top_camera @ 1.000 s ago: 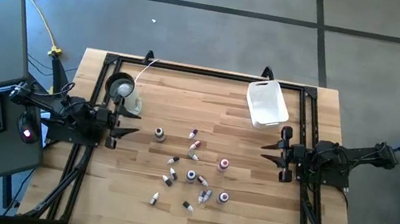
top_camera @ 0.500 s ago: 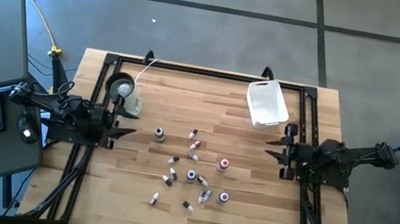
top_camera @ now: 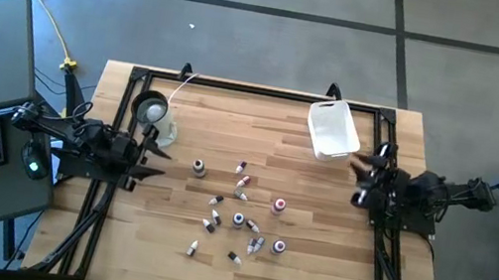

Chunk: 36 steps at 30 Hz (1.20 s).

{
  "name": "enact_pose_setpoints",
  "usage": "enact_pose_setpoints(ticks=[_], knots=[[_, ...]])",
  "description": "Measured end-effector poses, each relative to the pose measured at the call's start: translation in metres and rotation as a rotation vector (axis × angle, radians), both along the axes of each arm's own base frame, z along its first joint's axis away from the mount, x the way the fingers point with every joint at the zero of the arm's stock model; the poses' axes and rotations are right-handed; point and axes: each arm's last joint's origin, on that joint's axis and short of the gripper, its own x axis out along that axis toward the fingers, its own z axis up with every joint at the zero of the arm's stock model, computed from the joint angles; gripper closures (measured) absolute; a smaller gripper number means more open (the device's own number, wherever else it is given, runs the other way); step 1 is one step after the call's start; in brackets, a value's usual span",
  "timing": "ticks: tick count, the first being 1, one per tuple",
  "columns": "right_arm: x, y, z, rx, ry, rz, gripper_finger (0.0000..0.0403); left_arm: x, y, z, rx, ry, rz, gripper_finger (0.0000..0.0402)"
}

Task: Pick & Place food coloring
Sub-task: Put the big red food coloring bottle into the white bin

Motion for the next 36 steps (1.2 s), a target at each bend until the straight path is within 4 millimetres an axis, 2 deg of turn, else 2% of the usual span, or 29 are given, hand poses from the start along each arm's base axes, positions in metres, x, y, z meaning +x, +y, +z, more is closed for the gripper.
enact_pose_setpoints(ticks=[2,4,6,8,11,17,20,22,25,28,31,36], knots=[[0.000,0.000,-0.001,0.099,-0.027,0.033,0.0295,0.000,0.000,0.001,-0.001,-0.014,0.004,0.0215],[0.003,0.003,-0.002,0.169,-0.041,0.194,0.0295,-0.001,0.001,0.004,-0.027,-0.042,0.039,0.0215],[0.010,0.008,-0.008,0.208,0.020,0.344,0.0295,-0.002,0.003,0.008,-0.059,-0.078,0.086,0.0215],[0.017,0.009,-0.014,0.279,0.077,0.355,0.0295,-0.003,0.005,0.011,-0.069,-0.106,0.129,0.0215],[0.031,0.010,-0.021,0.338,0.198,0.282,0.0295,-0.004,0.006,0.015,-0.094,-0.144,0.163,0.0215],[0.073,0.024,0.007,0.308,0.360,0.417,0.0295,-0.008,0.007,0.022,-0.124,-0.227,0.162,0.0215],[0.100,0.033,0.007,0.225,0.511,0.489,0.0295,-0.010,0.008,0.025,-0.137,-0.263,0.161,0.0215],[0.116,0.038,0.003,0.185,0.590,0.495,0.0295,-0.010,0.008,0.026,-0.141,-0.274,0.161,0.0215],[0.132,0.040,-0.015,0.160,0.704,0.444,0.0295,-0.010,0.008,0.026,-0.141,-0.273,0.161,0.0215],[0.140,0.041,-0.030,0.157,0.760,0.396,0.0295,-0.010,0.008,0.026,-0.139,-0.264,0.161,0.0215],[0.145,0.042,-0.041,0.226,0.799,0.398,0.0295,-0.010,0.008,0.026,-0.142,-0.265,0.160,0.0215],[0.150,0.044,-0.050,0.295,0.814,0.447,0.0295,-0.010,0.008,0.026,-0.142,-0.265,0.160,0.0215]])
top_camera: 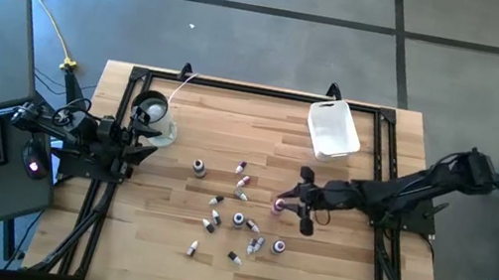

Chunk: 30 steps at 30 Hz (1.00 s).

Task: Pick & Place food coloring
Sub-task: Put the big red food coloring bottle into the white bin

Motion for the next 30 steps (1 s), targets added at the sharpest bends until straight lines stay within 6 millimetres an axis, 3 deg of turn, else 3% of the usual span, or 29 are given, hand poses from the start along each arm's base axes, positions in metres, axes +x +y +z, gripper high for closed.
enact_pose_setpoints(ticks=[11,21,28,30], knots=[[0.007,0.001,-0.020,-0.008,0.079,-0.020,0.0295,0.000,0.000,0.000,0.000,0.000,0.000,0.0215],[0.008,0.001,-0.020,-0.004,0.061,-0.023,0.0296,0.000,0.000,-0.001,0.002,0.010,0.000,0.0215],[0.008,0.001,-0.020,-0.009,0.055,-0.045,0.0362,0.002,0.000,-0.003,0.008,0.032,0.000,0.0215],[0.008,0.000,-0.020,-0.002,0.054,-0.073,0.0365,0.002,0.000,-0.003,0.008,0.032,0.000,0.0215]])
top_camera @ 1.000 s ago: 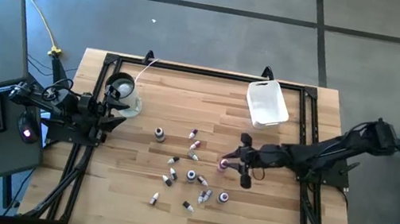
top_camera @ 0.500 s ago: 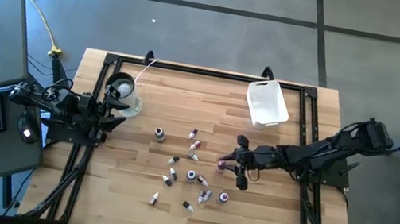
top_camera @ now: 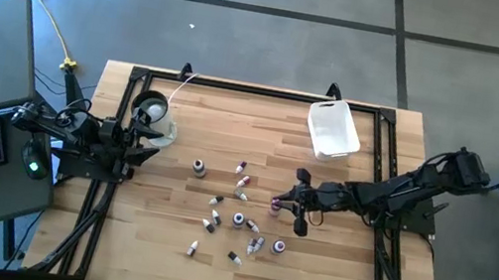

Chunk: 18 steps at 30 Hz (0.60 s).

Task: Pick & Place food coloring
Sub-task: Put the big red food coloring bottle into the white bin

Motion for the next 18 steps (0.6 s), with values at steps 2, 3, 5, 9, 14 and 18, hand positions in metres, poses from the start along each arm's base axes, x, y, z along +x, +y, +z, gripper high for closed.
enact_pose_setpoints(ticks=[2,3,5,9,14,18], knots=[[0.000,0.000,0.000,0.012,-0.006,-0.029,0.0365,0.000,0.000,0.000,0.000,0.000,0.000,0.0215],[0.001,0.000,0.002,0.019,-0.023,-0.035,0.0365,0.000,0.000,0.000,0.000,0.000,0.000,0.0215],[0.001,0.000,0.006,0.004,-0.065,-0.009,0.0365,0.000,0.000,0.000,0.000,0.000,0.000,0.0215],[-0.001,-0.003,0.037,-0.063,-0.261,-0.008,0.0365,0.000,0.000,0.001,-0.001,-0.006,0.000,0.0215],[-0.013,-0.019,0.081,-0.239,-0.362,-0.172,0.0365,0.000,0.000,0.001,-0.002,-0.007,0.002,0.0215],[-0.030,-0.043,0.123,-0.472,-0.376,-0.573,0.0365,0.000,0.000,0.001,-0.003,-0.009,0.002,0.0215]])
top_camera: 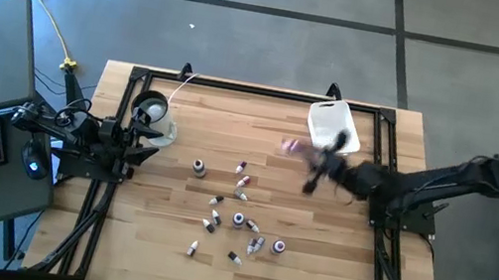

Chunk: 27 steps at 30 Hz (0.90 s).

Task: Pick & Place food coloring
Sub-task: Put the big red food coloring bottle into the white bin

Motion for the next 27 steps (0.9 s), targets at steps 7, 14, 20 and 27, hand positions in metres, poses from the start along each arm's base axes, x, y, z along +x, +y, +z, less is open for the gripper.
enact_pose_setpoints(ticks=[7,14,20,27], knots=[[-0.023,-0.053,0.015,-0.018,0.023,-0.445,0.0365,0.000,0.000,0.000,0.005,0.000,0.002,0.0215],[-0.027,-0.112,-0.025,0.248,0.096,-0.508,0.0365,0.000,0.000,0.000,0.008,0.002,0.004,0.0215],[-0.033,-0.148,-0.063,0.415,0.091,-0.570,0.0365,0.000,0.000,0.000,0.010,0.005,0.004,0.0215],[-0.037,-0.168,-0.098,0.483,0.142,-0.664,0.0360,0.001,0.000,-0.001,0.009,0.013,0.002,0.0215]])
